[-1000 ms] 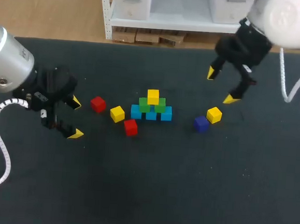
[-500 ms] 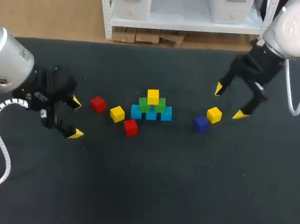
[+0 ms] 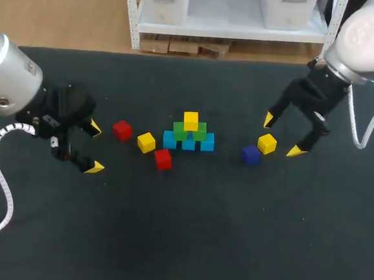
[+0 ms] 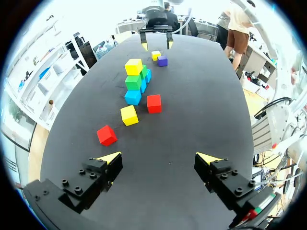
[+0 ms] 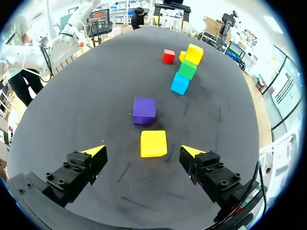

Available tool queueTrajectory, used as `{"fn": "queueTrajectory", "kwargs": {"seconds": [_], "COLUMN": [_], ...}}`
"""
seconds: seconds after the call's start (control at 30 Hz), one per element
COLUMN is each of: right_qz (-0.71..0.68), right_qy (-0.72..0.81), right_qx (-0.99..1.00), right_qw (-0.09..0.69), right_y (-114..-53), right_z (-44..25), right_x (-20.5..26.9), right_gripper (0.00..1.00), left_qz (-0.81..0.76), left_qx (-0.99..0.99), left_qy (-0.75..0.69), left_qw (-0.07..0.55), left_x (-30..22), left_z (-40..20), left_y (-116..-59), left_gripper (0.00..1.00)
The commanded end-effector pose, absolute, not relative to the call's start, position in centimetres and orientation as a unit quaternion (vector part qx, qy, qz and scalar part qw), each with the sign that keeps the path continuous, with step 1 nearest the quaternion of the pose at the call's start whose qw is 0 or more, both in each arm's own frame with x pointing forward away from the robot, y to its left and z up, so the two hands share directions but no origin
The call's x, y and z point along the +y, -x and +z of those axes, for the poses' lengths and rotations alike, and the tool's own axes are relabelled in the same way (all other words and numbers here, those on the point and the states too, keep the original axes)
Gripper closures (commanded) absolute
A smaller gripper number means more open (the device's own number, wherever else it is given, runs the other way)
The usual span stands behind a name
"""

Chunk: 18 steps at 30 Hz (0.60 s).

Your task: Place the blue cubes, place green cubes on the blue cubes, place the yellow cubes on the green cubes, then place the red cubes on the yellow cubes, and place purple cube on the red cubes.

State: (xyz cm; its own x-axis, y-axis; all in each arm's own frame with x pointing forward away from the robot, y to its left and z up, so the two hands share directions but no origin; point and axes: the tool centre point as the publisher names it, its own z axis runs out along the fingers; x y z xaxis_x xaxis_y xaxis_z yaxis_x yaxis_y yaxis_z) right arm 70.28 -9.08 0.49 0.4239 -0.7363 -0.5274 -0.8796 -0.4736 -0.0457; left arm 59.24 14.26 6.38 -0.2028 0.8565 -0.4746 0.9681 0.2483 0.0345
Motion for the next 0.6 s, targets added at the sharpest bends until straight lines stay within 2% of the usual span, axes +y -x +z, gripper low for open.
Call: {"fn": "queueTrajectory", "kwargs": {"seconds": [0.03, 0.1, 0.17, 0.2, 0.23, 0.3, 0.33, 0.43, 0.6], "right_qz": [0.233, 0.234, 0.234, 0.234, 0.234, 0.234, 0.234, 0.234, 0.235], "right_qy": [0.830, 0.831, 0.832, 0.833, 0.833, 0.833, 0.833, 0.835, 0.836], "right_qx": [0.482, 0.480, 0.478, 0.478, 0.477, 0.477, 0.476, 0.475, 0.472], "right_qw": [0.157, 0.155, 0.155, 0.155, 0.155, 0.154, 0.154, 0.152, 0.149], "right_y": [-71.00, -71.05, -71.11, -71.15, -71.20, -71.28, -71.31, -71.40, -71.31], "right_z": [0.13, 0.01, -0.04, -0.06, -0.07, -0.10, -0.14, -0.29, -0.34], "right_x": [-8.57, -8.37, -8.27, -8.24, -8.23, -8.20, -8.19, -8.10, -7.86], "right_gripper": [0.00, 0.00, 0.04, 0.16, 0.23, 0.27, 0.35, 0.50, 0.51], "left_qz": [-0.139, -0.139, -0.139, -0.139, -0.139, -0.139, -0.139, -0.139, -0.139], "left_qx": [0.762, 0.762, 0.762, 0.762, 0.762, 0.762, 0.762, 0.762, 0.762], "left_qy": [-0.598, -0.598, -0.598, -0.598, -0.598, -0.598, -0.598, -0.598, -0.598], "left_qw": [0.206, 0.206, 0.206, 0.206, 0.206, 0.206, 0.206, 0.206, 0.206], "left_x": [14.40, 14.40, 14.40, 14.40, 14.40, 14.40, 14.40, 14.40, 14.40], "left_z": [6.30, 6.30, 6.30, 6.30, 6.30, 6.30, 6.30, 6.30, 6.30], "left_y": [-59.19, -59.19, -59.19, -59.19, -59.19, -59.19, -59.19, -59.19, -59.19], "left_gripper": [0.00, 0.00, 0.00, 0.00, 0.00, 0.00, 0.00, 0.00, 0.00]}}
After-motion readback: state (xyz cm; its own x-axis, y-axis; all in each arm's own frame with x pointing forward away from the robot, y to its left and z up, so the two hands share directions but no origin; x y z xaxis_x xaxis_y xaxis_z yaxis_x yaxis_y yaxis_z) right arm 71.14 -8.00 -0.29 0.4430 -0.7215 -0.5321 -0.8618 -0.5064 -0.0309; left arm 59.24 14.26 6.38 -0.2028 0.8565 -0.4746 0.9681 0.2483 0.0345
